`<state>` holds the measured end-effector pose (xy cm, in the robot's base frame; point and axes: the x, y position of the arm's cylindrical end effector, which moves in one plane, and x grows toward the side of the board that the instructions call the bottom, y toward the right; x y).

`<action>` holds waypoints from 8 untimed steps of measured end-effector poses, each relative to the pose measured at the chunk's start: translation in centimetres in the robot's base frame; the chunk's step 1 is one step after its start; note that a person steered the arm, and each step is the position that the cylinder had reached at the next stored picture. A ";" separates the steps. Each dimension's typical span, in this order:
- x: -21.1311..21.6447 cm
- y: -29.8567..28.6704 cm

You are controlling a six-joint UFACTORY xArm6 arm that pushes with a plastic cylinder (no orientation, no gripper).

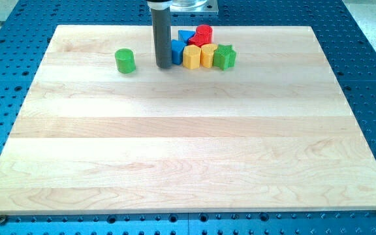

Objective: Move the green blocks into the group of blocks

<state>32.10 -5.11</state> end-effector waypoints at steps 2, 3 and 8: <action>8.0 0.0; 6.9 7.9; -1.9 15.9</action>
<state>30.25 10.81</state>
